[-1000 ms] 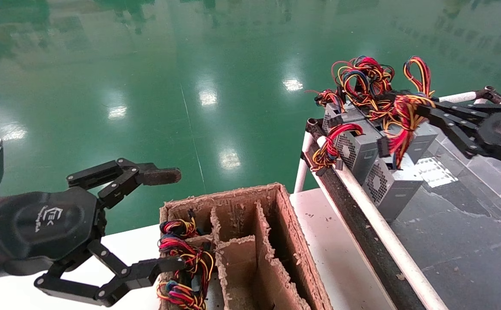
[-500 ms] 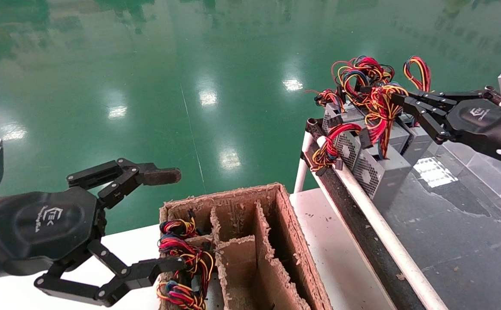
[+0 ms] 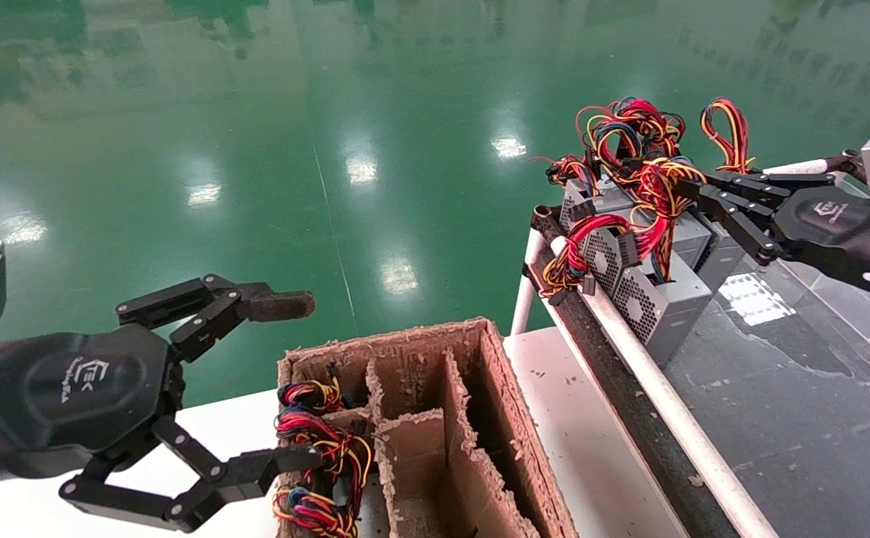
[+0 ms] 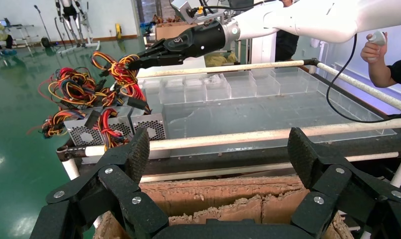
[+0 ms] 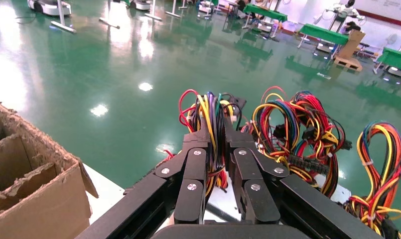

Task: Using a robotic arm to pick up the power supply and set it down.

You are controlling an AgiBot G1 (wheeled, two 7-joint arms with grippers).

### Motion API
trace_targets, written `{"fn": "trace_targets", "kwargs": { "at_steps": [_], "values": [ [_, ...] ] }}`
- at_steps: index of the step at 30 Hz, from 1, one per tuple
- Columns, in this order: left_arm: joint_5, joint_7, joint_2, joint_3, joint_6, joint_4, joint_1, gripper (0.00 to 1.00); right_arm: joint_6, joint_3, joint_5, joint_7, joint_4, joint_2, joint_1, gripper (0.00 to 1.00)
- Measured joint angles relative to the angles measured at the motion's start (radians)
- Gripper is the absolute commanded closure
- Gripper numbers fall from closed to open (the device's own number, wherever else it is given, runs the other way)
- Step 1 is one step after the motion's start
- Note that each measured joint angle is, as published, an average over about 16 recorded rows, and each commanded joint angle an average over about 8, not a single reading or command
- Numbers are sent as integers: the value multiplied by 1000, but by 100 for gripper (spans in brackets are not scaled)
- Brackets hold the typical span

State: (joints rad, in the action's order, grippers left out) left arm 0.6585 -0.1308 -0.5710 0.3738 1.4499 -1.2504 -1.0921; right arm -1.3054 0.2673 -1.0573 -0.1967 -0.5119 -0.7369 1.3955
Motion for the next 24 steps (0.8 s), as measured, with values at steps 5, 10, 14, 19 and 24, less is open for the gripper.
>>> {"fn": "trace_targets", "kwargs": {
  "at_steps": [5, 10, 14, 19, 24],
  "values": [
    [0, 0, 0, 0, 0, 0, 0, 0, -6, 12, -19, 4, 3, 9, 4, 0],
    [0, 0, 0, 0, 0, 0, 0, 0, -9, 25, -39, 12, 3, 17, 8, 0],
    [0, 0, 0, 0, 0, 0, 0, 0, -14, 33, -50, 24, 0, 25, 16, 0],
    [0, 0, 0, 0, 0, 0, 0, 0, -24, 29, -44, 39, -11, 35, 24, 0],
    [0, 0, 0, 0, 0, 0, 0, 0, -37, 17, -19, 51, -34, 45, 27, 0]
  ]
}}
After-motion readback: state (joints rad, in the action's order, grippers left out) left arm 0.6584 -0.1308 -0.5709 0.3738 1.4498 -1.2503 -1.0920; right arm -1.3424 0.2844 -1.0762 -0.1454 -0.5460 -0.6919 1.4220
